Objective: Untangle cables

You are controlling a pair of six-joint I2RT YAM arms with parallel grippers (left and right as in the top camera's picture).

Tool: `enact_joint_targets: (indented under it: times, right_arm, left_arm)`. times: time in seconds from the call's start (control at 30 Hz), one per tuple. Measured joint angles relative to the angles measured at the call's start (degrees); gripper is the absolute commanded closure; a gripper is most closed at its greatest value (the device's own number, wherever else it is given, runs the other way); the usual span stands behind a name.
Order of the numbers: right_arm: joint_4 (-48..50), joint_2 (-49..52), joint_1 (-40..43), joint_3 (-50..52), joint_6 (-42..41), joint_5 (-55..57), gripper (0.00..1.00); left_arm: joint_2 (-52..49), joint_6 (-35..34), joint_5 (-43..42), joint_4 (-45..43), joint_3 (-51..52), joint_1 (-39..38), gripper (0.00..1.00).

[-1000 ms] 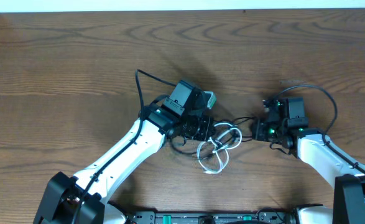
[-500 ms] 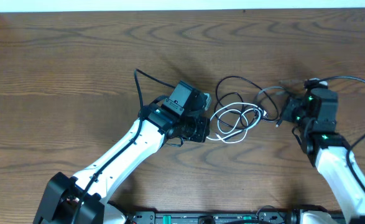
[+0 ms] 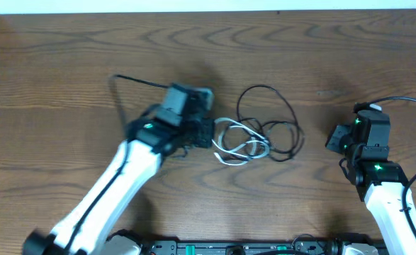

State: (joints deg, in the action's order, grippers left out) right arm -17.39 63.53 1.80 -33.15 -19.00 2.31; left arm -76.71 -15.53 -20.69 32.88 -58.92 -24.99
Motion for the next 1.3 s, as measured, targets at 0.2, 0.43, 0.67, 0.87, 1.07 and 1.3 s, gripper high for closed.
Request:
enact_joint_targets:
  times: [0.2,0.43,0.67,0.87,1.07,1.3]
  right_arm:
    - [0.7,0.2,0.0,0.0,2.5,-15.9,0.49]
    - [0.3,1.0,0.0,0.0,3.8,-23.6,0.5]
    - [0.3,1.0,0.0,0.0,4.2,-25.0,0.51]
    - [0.2,1.0,0.0,0.0,4.2,-25.1,0.51]
    - [0.1,1.0,0.0,0.0,4.2,-25.1,0.51]
    - [-0.1,1.0,0.0,0.0,4.2,-25.1,0.52]
  left_arm:
    - [6.7,0.8,-8.1,-7.5,0.0,1.3,0.69]
    - [4.5,0.9,-5.9,-2.0,0.0,1.3,0.47]
    - [-6.1,-1.0,-2.2,5.5,0.0,1.3,0.46]
    - [-15.7,-9.4,-1.4,9.3,0.0,1.3,0.46]
    - [-22.7,-15.8,-1.4,9.3,0.0,1.3,0.47]
    - [-24.6,-18.8,-1.4,2.9,0.0,1.3,0.75]
